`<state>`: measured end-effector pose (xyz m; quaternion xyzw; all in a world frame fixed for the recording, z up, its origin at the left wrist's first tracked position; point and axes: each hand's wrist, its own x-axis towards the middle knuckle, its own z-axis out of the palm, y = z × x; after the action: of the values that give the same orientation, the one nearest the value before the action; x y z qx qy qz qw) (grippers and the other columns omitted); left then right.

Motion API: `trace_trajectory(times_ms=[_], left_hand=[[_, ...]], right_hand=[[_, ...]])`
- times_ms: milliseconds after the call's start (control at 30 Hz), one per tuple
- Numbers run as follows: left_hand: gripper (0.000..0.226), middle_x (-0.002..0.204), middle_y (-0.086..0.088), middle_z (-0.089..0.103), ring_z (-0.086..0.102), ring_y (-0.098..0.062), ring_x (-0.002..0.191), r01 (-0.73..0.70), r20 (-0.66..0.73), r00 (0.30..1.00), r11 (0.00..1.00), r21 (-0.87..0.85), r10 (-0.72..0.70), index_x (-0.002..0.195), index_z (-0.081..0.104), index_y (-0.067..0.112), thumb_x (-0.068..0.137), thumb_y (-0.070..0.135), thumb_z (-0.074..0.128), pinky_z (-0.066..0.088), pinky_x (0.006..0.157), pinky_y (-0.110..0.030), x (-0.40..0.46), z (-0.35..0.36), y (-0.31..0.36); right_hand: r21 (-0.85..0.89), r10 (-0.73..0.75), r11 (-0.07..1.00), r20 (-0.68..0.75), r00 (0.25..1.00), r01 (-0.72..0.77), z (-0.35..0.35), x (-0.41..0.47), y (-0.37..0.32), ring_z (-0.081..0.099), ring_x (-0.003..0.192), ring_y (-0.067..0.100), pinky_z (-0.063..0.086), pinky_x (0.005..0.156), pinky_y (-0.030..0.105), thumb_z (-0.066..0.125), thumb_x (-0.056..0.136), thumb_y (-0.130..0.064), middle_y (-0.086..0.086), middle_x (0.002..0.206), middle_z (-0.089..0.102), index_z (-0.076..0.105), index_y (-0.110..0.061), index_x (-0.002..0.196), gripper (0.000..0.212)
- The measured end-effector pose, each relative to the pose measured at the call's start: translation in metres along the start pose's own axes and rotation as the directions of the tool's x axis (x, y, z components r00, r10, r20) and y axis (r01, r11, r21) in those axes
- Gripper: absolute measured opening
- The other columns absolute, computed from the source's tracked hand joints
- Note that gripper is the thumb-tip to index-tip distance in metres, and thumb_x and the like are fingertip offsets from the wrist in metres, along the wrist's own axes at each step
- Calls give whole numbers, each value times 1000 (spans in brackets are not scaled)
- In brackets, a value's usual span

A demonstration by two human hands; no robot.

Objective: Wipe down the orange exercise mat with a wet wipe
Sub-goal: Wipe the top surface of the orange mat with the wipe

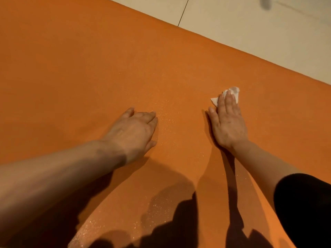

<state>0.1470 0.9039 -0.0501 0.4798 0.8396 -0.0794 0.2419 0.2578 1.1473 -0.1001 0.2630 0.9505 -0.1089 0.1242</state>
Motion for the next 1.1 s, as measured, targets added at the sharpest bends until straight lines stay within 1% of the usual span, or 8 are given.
trace_trajectory(times_ms=[267, 400, 500, 633, 767, 900, 1000, 1100], left_hand=[[65, 161, 1, 11, 15, -14, 146, 50, 4, 999, 999, -23, -49, 154, 15, 17, 99, 48, 34, 5, 120, -39, -25, 8, -1], [64, 161, 0, 15, 17, -15, 146, 60, -14, 998, 997, -40, -61, 153, 18, 17, 99, 47, 35, 6, 120, -40, -30, 9, 2], [63, 161, 1, 14, 17, -15, 146, 58, -2, 998, 996, -61, -59, 153, 18, 17, 100, 46, 35, 5, 121, -41, -34, 8, 5], [63, 161, 1, 14, 16, -15, 146, 60, 11, 998, 995, -78, -59, 153, 19, 17, 100, 47, 35, 5, 121, -41, -44, 9, 6], [63, 160, 2, 18, 21, -17, 145, 92, 20, 996, 992, -83, -90, 151, 25, 18, 99, 50, 37, 6, 120, -42, -56, 9, 4], [60, 159, 2, 21, 23, -16, 144, 115, 21, 993, 990, -87, -114, 150, 28, 18, 99, 50, 35, 7, 120, -42, -69, 11, 8], [53, 151, 4, 36, 32, -16, 139, 107, -8, 994, 991, -81, -108, 144, 37, 18, 99, 47, 36, 10, 119, -42, -73, 14, 12], [50, 148, 3, 40, 35, -17, 137, 104, -23, 994, 992, -66, -106, 140, 42, 18, 99, 46, 37, 11, 119, -42, -76, 15, 16]], right_hand=[[105, -285, 956, 94, 954, 276, 18, -5, -108, -19, 147, 15, -13, 119, 30, 11, 103, -48, 6, 160, -19, -9, -12, 154, 66], [102, -380, 924, 142, 914, 368, 13, -8, -106, -18, 147, 11, -10, 120, 30, 11, 103, -49, 0, 161, -17, -7, -17, 154, 63], [46, -351, 936, 152, 924, 348, 10, -15, -69, -17, 147, 9, -8, 120, 28, 8, 100, -54, -2, 161, -18, -10, -20, 154, 67], [-12, -227, 973, 130, 965, 231, 4, -28, -21, -16, 147, 9, -4, 121, 31, -3, 94, -64, -1, 161, -17, -8, -20, 155, 75], [20, -112, 994, 143, 983, 111, 4, -40, -28, -18, 147, 11, -9, 120, 28, 6, 97, -55, 1, 160, -19, -9, -16, 154, 71], [91, -280, 959, 182, 942, 267, 15, -54, -91, -19, 147, 14, -13, 118, 27, 14, 102, -48, 5, 160, -19, -10, -13, 154, 67], [196, -387, 917, 216, 896, 349, 21, -65, -136, -20, 146, 11, -13, 119, 29, 10, 103, -49, 1, 160, -19, -7, -18, 154, 63], [245, -433, 893, 234, 870, 378, 18, -68, -135, -17, 146, 7, -11, 119, 28, 9, 103, -48, -3, 161, -16, -4, -20, 155, 61]])
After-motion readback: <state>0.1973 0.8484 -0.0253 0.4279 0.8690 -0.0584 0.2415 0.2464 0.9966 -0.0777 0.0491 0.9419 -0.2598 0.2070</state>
